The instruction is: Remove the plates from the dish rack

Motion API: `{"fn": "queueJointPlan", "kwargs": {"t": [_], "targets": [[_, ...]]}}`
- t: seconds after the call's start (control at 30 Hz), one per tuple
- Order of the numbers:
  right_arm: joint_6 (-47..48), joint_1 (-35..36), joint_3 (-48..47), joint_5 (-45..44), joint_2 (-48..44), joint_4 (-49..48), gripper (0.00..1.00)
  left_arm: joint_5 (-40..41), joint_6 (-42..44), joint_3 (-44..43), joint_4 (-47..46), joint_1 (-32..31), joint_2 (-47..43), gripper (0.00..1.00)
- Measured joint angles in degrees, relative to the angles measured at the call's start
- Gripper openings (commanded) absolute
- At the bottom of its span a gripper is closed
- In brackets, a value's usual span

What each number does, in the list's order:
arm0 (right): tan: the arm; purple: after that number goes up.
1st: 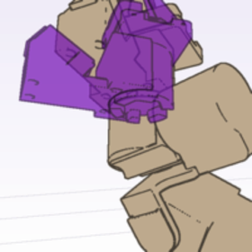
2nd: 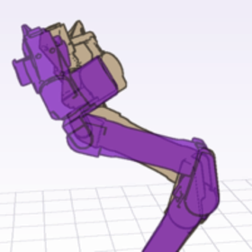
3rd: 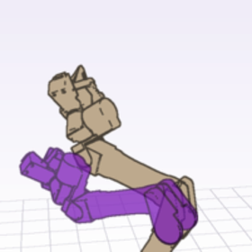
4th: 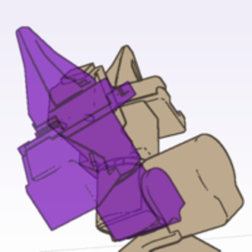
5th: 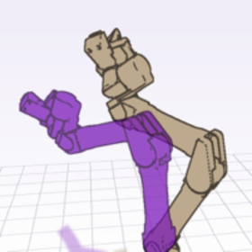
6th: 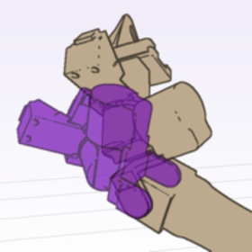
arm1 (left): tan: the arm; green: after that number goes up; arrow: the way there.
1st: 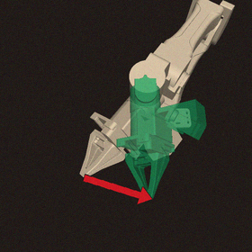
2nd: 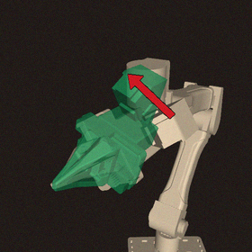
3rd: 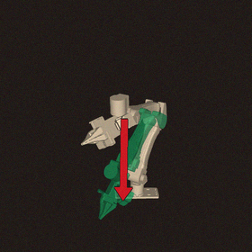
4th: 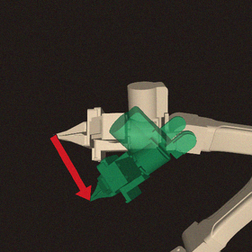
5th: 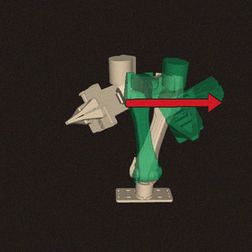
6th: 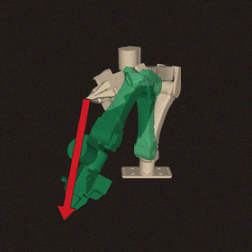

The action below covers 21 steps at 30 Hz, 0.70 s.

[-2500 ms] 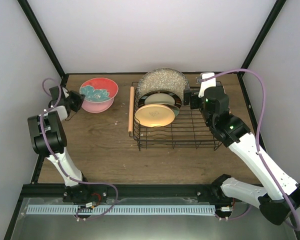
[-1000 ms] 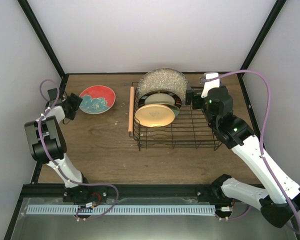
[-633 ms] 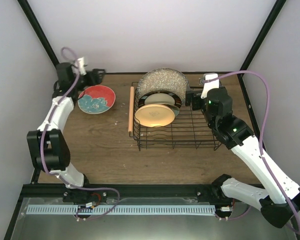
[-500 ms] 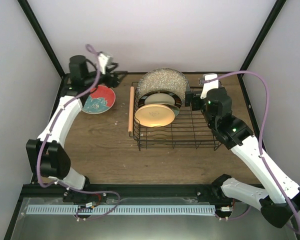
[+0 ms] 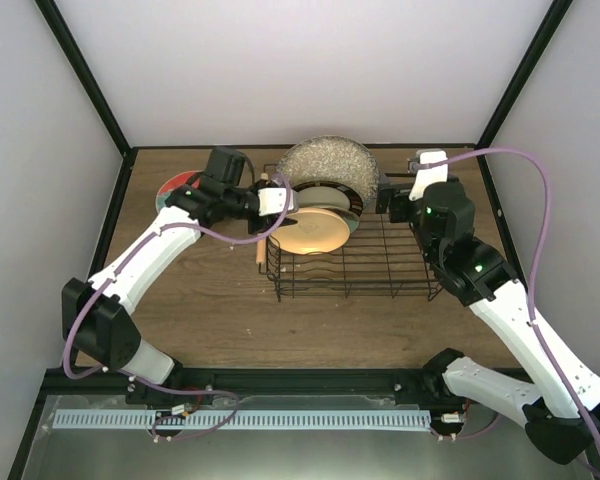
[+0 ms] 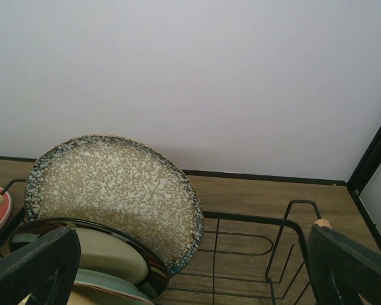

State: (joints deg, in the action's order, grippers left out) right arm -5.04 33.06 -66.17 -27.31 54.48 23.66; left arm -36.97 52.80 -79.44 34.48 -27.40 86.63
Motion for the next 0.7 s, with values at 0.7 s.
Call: {"fn": "queueJointPlan", "kwargs": {"t": [0.7], "targets": [[-0.9, 0.0, 0.3, -1.3, -2.5, 1.7, 1.00, 13.1, 7.7, 5.0, -7.2, -4.8, 1.8, 0.43]]}}
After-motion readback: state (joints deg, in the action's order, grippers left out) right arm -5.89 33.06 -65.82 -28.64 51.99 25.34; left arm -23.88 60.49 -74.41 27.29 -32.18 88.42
